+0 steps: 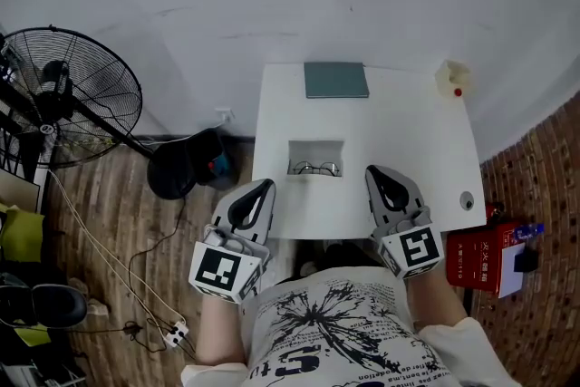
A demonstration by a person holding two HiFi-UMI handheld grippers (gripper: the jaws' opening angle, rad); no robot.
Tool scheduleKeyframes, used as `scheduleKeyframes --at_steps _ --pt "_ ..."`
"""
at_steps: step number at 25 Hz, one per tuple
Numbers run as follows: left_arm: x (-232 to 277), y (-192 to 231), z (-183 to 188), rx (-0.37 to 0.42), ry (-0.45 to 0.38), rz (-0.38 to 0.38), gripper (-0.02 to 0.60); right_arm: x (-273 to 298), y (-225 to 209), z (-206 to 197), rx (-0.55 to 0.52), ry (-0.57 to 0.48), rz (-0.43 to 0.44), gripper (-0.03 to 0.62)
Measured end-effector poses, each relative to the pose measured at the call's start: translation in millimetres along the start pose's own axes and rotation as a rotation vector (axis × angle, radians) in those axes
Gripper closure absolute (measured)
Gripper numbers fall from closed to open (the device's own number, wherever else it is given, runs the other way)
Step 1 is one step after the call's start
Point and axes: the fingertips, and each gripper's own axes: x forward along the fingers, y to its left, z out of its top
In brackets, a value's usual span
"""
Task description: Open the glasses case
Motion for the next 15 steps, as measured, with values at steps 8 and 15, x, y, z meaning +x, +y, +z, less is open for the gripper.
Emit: scheduleKeyframes --at_steps 8,15 --pt "4.0 1.8 -0.5 0.015 0.012 -0.013 0.568 5.9 -0.5 -5.9 0.021 0.009 -0.016 0.582" --pt "8.5 0.6 -3.2 0.007 0.014 -0.018 0.568 4.7 -0.1 -11.3 0.040 0.014 -0.014 0.583"
